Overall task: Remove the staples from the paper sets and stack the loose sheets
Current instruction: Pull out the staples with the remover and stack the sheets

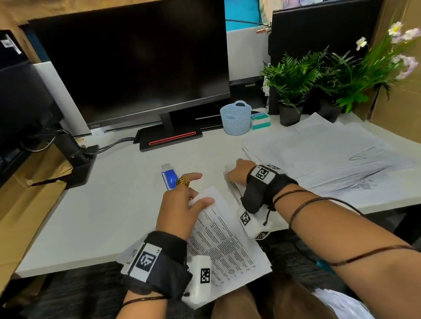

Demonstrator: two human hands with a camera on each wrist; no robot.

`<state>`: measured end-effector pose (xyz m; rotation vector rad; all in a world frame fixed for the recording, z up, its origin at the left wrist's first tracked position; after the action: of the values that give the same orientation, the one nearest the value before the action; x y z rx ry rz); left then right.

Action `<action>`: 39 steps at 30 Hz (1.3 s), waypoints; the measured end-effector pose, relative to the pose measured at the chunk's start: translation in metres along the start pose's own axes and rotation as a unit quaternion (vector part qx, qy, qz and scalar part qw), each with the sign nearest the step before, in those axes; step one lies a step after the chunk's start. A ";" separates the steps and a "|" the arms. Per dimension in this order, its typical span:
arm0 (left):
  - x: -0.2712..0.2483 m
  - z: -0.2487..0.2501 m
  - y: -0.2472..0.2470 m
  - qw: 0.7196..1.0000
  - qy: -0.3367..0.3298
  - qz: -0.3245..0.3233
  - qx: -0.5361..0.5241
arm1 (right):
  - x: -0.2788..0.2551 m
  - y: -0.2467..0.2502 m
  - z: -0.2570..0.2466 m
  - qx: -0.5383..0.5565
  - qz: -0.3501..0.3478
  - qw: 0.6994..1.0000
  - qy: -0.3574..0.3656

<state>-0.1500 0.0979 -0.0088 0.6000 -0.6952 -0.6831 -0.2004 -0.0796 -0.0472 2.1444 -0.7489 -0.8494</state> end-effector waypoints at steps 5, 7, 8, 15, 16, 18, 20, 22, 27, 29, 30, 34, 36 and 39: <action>-0.001 -0.001 0.004 0.999 0.017 0.020 -0.036 | -0.004 0.001 0.009 0.364 0.018 0.931 -0.032; -0.001 0.005 0.004 0.999 0.006 0.018 -0.042 | -0.007 -0.002 0.013 0.462 0.026 0.885 -0.042; -0.001 0.008 0.003 0.999 0.001 0.015 -0.043 | -0.007 -0.003 0.013 0.491 0.029 0.870 -0.043; -0.002 0.021 0.000 1.000 -0.022 -0.014 -0.013 | -0.014 -0.011 -0.005 0.523 -0.016 0.852 -0.025; -0.002 0.022 0.000 1.000 -0.022 -0.014 -0.009 | -0.014 -0.010 -0.005 0.520 -0.010 0.854 -0.024; -0.002 0.023 0.000 1.000 -0.024 -0.010 -0.010 | -0.016 -0.013 -0.006 0.516 -0.004 0.856 -0.022; -0.003 0.025 0.000 1.000 -0.024 -0.009 -0.013 | -0.017 -0.017 -0.005 0.523 0.007 0.852 -0.026; -0.003 0.026 0.000 1.000 -0.022 -0.012 -0.019 | -0.018 -0.017 -0.003 0.527 0.023 0.849 -0.027; -0.004 0.029 -0.002 0.999 -0.021 -0.021 -0.029 | -0.024 -0.012 -0.005 0.542 0.038 0.839 -0.027; -0.005 0.030 -0.003 0.999 -0.024 -0.027 -0.029 | -0.026 -0.013 -0.007 0.547 0.029 0.836 -0.019; -0.006 0.031 -0.004 0.999 -0.025 -0.029 -0.032 | -0.027 -0.014 -0.008 0.550 0.023 0.835 -0.015; -0.007 0.030 -0.004 0.998 -0.020 -0.024 -0.046 | -0.029 -0.014 -0.012 0.557 0.011 0.831 0.005; -0.006 0.027 0.000 0.999 -0.011 -0.009 -0.051 | -0.026 -0.014 -0.017 0.563 -0.015 0.826 0.005; -0.006 0.019 0.008 0.999 -0.011 0.013 -0.044 | -0.013 -0.008 -0.011 0.576 -0.031 0.816 -0.030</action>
<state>-0.1648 0.1020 0.0061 0.5025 -0.6892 -0.6939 -0.1981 -0.0613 -0.0426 3.1968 -1.4950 -0.4975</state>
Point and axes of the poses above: each hand's wrist, its own x-axis towards the middle knuckle, its own y-axis out of the back of the hand, z = x × y, the point moved 9 cm from there along x, towards the middle knuckle, and after that the axes turned 5 degrees about -y, right-handed, at the moved point
